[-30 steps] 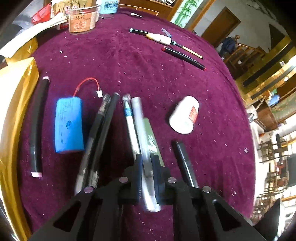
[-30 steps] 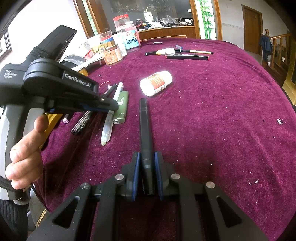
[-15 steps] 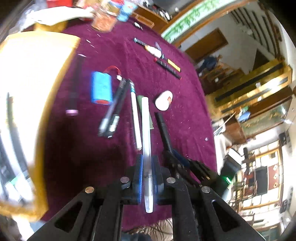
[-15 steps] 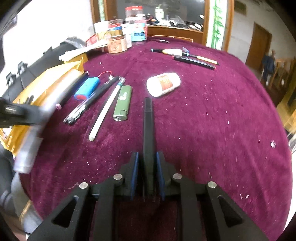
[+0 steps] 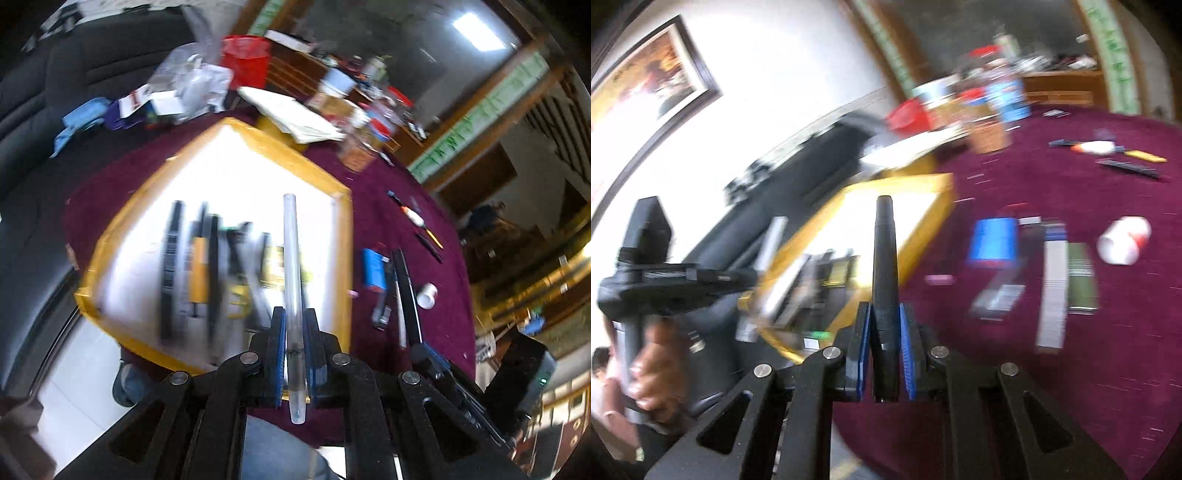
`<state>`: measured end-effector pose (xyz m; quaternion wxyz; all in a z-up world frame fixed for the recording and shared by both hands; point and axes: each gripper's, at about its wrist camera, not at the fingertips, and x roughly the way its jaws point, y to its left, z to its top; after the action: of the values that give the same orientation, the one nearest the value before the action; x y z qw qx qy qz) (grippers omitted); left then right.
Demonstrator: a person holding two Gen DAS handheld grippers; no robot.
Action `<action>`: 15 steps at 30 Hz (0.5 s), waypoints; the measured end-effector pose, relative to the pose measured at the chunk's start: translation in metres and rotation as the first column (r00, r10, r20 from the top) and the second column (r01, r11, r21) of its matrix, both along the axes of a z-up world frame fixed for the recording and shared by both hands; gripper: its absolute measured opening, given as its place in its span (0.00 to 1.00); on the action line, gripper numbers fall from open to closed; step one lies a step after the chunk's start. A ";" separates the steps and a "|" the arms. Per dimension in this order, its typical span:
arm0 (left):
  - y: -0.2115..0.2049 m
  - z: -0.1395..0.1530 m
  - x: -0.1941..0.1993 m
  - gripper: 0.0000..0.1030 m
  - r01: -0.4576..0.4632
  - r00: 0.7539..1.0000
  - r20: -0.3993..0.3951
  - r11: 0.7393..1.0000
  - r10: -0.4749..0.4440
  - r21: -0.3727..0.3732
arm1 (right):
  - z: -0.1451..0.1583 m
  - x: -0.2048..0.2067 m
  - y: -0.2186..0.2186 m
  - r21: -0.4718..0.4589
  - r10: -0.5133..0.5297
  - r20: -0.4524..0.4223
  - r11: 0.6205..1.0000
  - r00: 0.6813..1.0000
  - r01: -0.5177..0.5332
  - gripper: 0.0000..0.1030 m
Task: Organize rigid objects
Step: 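Carry the white pen into the tray and open the left tool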
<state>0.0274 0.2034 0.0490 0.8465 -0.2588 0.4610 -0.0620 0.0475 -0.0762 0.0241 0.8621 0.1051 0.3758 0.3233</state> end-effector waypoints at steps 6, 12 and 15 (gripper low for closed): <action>0.027 -0.023 0.009 0.07 -0.058 0.997 -0.044 0.997 0.061 0.050 | -0.013 0.018 0.089 -0.073 0.107 -0.033 0.991 0.994 -0.109 0.14; 0.031 -0.035 0.016 0.07 -0.081 0.995 -0.042 0.984 0.089 0.159 | -0.034 0.040 0.116 -0.144 0.083 -0.075 0.985 0.994 -0.093 0.14; 0.032 -0.040 0.018 0.08 -0.096 0.994 -0.039 0.978 0.105 0.187 | -0.038 0.044 0.121 -0.172 0.080 -0.072 0.981 0.994 -0.091 0.15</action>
<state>0.0457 0.2358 0.0090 0.8576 -0.2032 0.4715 0.0302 0.0911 0.0446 -0.0143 0.8407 0.0230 0.4348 0.3221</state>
